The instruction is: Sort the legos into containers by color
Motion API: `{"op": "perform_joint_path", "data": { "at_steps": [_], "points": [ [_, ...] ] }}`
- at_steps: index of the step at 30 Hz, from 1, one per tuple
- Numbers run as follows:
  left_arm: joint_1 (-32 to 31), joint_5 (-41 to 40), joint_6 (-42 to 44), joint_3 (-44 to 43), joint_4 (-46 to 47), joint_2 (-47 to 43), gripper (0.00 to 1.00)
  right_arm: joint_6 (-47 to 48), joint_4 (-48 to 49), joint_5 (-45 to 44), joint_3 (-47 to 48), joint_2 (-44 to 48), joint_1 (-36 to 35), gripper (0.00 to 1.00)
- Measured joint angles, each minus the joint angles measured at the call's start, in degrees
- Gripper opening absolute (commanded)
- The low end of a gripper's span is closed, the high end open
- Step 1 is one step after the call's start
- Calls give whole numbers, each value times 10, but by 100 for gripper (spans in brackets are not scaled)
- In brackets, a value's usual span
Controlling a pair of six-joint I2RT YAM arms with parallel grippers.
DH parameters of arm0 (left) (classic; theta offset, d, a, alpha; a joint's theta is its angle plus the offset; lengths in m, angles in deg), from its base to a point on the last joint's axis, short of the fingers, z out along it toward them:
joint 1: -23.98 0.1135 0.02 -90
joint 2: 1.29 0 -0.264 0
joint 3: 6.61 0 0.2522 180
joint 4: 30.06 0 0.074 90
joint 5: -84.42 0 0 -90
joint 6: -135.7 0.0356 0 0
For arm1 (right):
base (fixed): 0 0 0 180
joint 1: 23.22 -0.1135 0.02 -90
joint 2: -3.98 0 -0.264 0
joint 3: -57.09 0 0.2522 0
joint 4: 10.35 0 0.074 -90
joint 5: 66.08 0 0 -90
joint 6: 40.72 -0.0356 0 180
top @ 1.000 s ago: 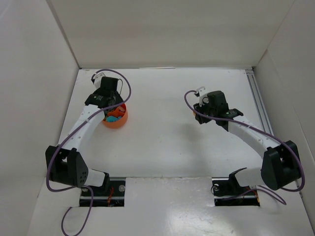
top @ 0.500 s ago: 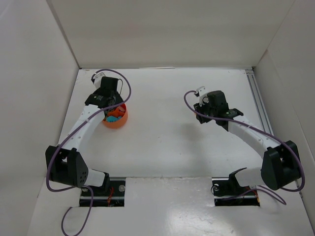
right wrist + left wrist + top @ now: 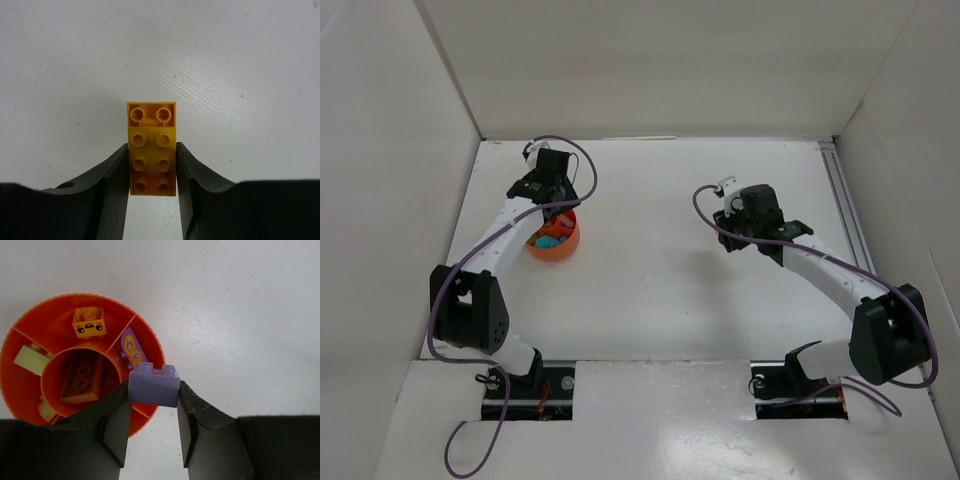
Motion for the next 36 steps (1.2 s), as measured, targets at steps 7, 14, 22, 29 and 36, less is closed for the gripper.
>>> {"op": "perform_joint_path", "data": {
  "at_steps": [7, 14, 22, 29, 36],
  "points": [
    [-3, -12, 3, -20, -9, 33, 0, 1, 0, 2, 0, -5, 1, 15],
    [-4, -21, 7, -45, -18, 52, 9, 2, 0, 5, 0, -16, 1, 15],
    [-4, -22, 6, -45, -33, 71, 15, 2, 0, 6, 0, -16, 1, 15],
    [-4, -26, 2, -45, -35, 71, 42, 2, 0, 6, 0, -16, 1, 15],
    [-5, -24, -2, -45, -39, 71, 54, 2, 0, 7, 0, -16, 1, 15]
  ]
}}
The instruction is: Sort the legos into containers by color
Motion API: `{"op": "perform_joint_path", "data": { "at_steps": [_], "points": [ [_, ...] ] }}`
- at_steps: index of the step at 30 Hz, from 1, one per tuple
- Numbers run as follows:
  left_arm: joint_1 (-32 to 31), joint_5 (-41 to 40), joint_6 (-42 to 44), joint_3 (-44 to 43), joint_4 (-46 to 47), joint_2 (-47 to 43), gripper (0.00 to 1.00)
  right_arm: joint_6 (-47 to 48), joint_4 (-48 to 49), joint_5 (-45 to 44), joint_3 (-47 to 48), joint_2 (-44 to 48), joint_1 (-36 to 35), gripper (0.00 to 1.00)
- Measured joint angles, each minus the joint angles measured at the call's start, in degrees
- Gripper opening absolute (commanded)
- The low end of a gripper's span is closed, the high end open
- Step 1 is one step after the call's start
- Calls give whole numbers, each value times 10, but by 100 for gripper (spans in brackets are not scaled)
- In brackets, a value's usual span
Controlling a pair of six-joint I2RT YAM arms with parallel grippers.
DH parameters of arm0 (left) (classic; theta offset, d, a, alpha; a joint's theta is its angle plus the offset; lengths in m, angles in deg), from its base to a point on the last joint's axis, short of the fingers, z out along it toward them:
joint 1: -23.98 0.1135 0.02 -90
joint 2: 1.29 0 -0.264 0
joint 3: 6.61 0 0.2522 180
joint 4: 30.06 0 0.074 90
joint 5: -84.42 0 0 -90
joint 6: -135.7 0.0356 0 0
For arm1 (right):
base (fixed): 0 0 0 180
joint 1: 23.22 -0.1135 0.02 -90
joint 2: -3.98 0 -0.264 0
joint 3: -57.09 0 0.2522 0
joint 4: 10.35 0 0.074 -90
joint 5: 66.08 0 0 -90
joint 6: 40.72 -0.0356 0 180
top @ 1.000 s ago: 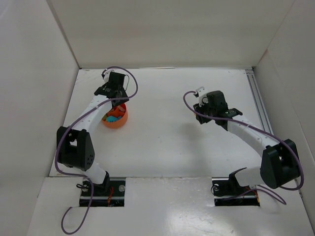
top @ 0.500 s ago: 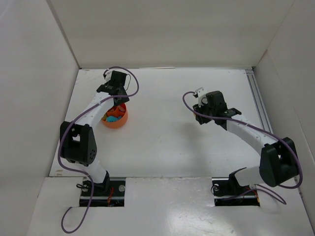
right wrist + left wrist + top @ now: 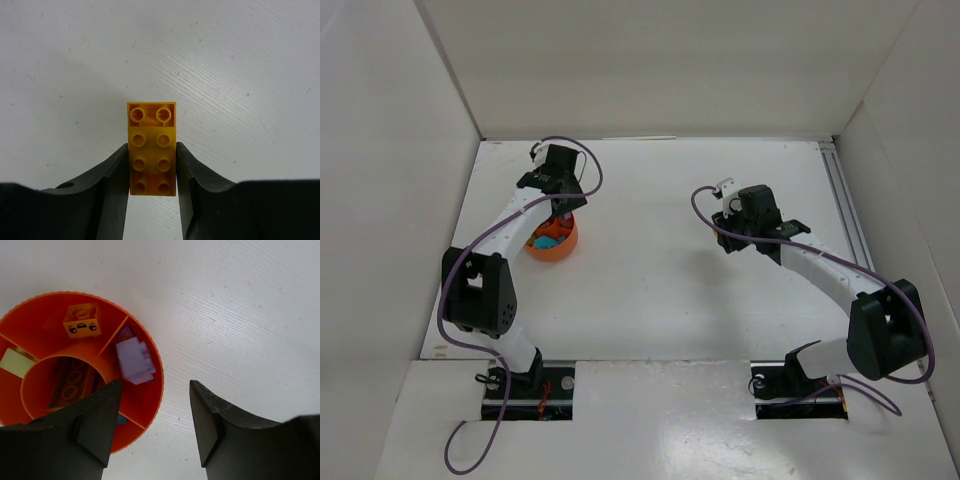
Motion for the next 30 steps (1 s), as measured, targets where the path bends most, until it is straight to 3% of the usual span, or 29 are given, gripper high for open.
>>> {"op": "perform_joint_path", "data": {
  "at_steps": [12, 16, 17, 21, 25, 30],
  "points": [
    [-11, 6, 2, 0, -1, -37, 53, 11, 0, 12, 0, 4, 0, 15],
    [-23, 44, 26, 16, 17, -80, 66, 39, 8, 58, -5, 26, -4, 15],
    [-29, 63, 37, 27, 32, -99, 74, 49, 12, 80, -7, 39, -11, 15],
    [-74, 199, 85, 80, 103, -179, 83, 92, 45, 215, -16, 80, -40, 15],
    [-139, 352, 115, 115, 191, -210, 84, 127, 82, 330, -20, 122, -68, 15],
    [-209, 484, 136, 133, 265, -195, 83, 149, 105, 407, -21, 162, -84, 15]
  ]
}}
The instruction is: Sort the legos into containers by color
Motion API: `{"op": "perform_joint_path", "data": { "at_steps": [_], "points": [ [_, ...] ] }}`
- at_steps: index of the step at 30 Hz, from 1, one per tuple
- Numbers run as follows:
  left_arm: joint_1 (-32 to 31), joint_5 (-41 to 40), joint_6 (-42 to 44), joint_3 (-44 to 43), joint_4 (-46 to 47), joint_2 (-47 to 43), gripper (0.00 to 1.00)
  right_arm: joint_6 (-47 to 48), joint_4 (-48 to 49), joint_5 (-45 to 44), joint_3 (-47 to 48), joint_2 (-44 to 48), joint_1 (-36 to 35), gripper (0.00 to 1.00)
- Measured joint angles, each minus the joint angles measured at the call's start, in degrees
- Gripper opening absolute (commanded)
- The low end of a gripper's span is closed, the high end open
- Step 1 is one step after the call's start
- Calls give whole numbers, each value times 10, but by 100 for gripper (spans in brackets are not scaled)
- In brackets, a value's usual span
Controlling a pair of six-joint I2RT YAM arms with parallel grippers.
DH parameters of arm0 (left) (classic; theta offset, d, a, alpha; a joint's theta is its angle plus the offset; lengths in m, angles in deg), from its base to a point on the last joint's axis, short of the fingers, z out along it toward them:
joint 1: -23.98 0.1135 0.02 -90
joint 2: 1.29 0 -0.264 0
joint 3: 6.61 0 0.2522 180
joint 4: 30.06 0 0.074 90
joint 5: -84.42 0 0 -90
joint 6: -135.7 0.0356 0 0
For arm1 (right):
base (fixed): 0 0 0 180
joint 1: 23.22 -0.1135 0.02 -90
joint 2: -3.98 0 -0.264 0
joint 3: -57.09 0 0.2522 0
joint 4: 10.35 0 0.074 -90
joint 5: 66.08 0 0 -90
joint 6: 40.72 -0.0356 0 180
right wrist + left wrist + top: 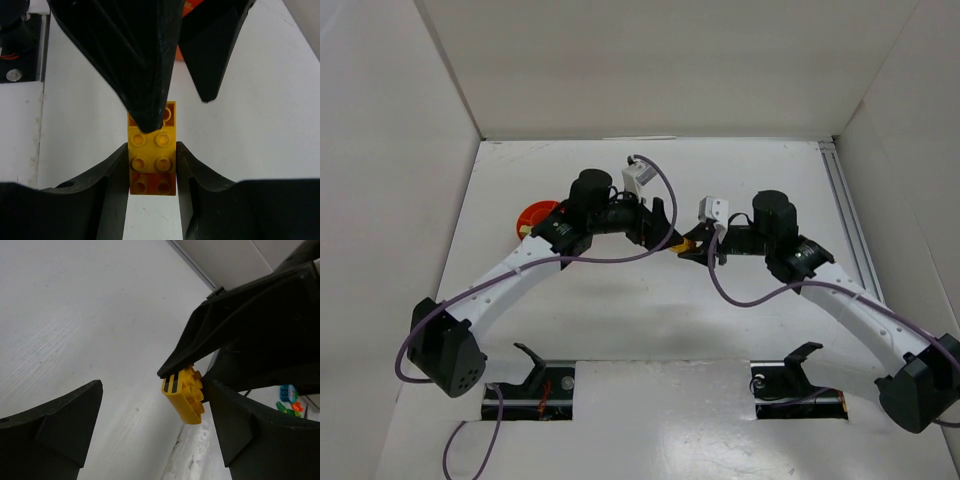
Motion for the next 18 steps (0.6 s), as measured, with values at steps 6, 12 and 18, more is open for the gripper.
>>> {"op": "perform_joint_path", "data": {
  "at_steps": [6, 12, 18],
  "points": [
    [-9, 86, -6, 14, 53, 15, 66, 7, 5, 2, 0, 19, -22, 15],
    [-20, 116, -14, 17, 75, 18, 21, 3, -3, -47, -3, 29, -47, 15],
    [-19, 119, -20, 18, 87, 19, 45, -17, -4, -128, -3, 43, -66, 15]
  ]
}}
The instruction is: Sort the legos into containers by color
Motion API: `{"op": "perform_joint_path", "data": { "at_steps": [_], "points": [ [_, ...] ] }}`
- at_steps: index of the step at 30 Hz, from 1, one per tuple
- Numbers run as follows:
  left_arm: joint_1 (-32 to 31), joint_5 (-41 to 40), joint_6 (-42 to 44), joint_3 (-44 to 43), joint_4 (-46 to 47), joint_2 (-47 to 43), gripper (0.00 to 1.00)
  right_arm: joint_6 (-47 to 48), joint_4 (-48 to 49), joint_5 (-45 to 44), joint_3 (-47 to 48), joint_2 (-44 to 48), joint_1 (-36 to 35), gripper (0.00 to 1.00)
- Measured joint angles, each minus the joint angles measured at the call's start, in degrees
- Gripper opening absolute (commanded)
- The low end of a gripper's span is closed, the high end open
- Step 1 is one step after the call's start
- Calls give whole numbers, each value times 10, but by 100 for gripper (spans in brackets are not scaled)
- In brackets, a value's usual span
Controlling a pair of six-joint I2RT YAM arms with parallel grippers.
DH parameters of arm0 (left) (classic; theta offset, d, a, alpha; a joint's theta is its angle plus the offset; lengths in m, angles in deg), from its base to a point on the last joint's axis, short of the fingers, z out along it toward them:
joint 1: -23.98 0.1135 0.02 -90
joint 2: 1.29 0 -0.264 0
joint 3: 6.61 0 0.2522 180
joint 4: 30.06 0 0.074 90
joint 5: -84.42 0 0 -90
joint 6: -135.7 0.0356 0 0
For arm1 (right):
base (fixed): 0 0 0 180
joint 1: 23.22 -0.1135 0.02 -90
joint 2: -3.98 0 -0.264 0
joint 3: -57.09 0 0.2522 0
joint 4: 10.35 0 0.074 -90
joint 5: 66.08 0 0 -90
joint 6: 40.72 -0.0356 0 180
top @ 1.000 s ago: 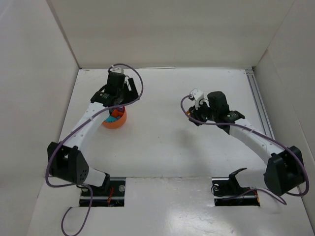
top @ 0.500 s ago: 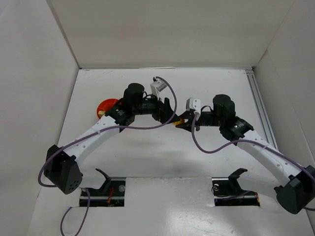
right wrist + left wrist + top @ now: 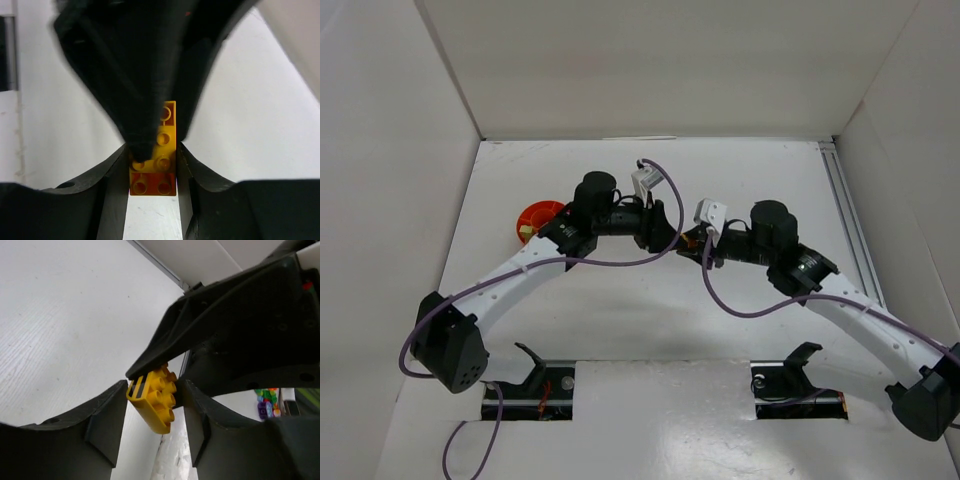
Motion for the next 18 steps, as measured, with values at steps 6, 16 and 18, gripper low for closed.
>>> {"op": "perform_joint_path", "data": {
  "at_steps": [6, 16, 18],
  "points": [
    [1, -16, -10, 8, -1, 0, 54, -16, 0, -58, 0, 10, -8, 15],
    [-1, -26, -42, 8, 1, 0, 0, -17, 3, -113, -1, 9, -16, 27],
    [-2, -33, -42, 7, -2, 0, 0, -21, 3, -119, -1, 9, -18, 46]
  ]
}}
